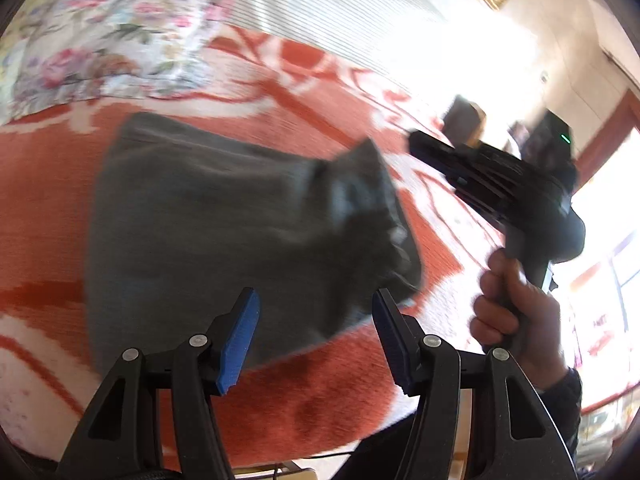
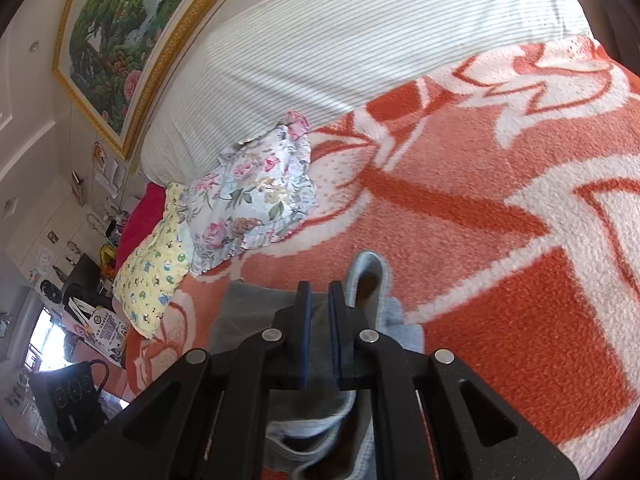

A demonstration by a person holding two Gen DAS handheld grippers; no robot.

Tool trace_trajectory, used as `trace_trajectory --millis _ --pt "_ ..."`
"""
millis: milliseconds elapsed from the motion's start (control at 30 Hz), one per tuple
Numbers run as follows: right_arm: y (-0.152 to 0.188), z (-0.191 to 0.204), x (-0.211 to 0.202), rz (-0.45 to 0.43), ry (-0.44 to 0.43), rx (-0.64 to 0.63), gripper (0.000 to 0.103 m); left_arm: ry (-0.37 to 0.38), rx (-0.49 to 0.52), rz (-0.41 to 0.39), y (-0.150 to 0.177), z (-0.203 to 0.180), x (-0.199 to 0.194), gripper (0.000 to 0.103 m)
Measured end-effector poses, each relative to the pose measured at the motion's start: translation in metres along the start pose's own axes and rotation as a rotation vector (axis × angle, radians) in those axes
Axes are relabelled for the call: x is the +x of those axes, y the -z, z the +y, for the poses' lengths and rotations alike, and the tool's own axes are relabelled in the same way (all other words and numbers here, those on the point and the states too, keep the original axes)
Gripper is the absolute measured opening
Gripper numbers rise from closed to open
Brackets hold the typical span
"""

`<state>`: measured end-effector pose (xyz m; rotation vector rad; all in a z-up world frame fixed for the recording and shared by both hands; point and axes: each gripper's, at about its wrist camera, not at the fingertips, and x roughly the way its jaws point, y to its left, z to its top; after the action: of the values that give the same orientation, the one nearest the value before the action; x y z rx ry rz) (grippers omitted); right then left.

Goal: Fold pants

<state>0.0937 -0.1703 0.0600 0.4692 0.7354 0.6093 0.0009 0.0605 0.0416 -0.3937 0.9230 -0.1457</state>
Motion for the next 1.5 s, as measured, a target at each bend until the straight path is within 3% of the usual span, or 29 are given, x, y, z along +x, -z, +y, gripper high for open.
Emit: trace_trajectory --millis 133,400,533,633,700,833,933,1067,1333,1400,1500 --pt "0.002 0.024 0.017 0.032 -0.006 -0.039 0.009 -0.025 -0.053 -0.019 -0.015 0.03 -0.009 0.06" --pt "0.027 0.053 0.051 0.148 0.044 -0.136 0.01 -0.098 -0.065 -0.012 -0.047 0.069 -0.002 0.061" --pt "0.034 0.05 0.056 0.194 0.094 -0.167 0.01 -0.098 -0.05 0.052 -0.062 0.074 0.016 0.061" --pt "0.041 0.044 0.052 0.215 0.166 -0.212 0.011 -0.101 -0.043 0.052 -0.067 0.074 0.021 0.061" --pt "0.049 0.035 0.047 0.232 0.224 -0.236 0.018 -0.12 -0.025 0.053 -0.07 0.076 0.028 0.064" --pt "0.067 0.014 0.04 0.271 0.281 -0.243 0.019 -0.161 -0.007 0.105 -0.07 0.085 0.053 0.065" --pt "0.079 0.001 0.034 0.27 0.311 -0.244 0.019 -0.182 -0.008 0.12 -0.067 0.095 0.074 0.066" --pt "0.084 -0.014 0.027 0.24 0.272 -0.173 0.018 -0.203 0.005 0.104 -0.06 0.1 0.089 0.071" --pt "0.078 -0.006 0.021 0.22 0.279 -0.156 0.02 -0.194 -0.04 0.092 -0.053 0.105 0.063 0.071" --pt "0.076 -0.003 0.017 0.203 0.284 -0.153 0.028 -0.191 -0.061 0.084 -0.05 0.109 0.053 0.071" --pt "0.073 0.002 0.013 0.177 0.294 -0.158 0.065 -0.197 -0.092 0.064 -0.043 0.117 0.036 0.071"
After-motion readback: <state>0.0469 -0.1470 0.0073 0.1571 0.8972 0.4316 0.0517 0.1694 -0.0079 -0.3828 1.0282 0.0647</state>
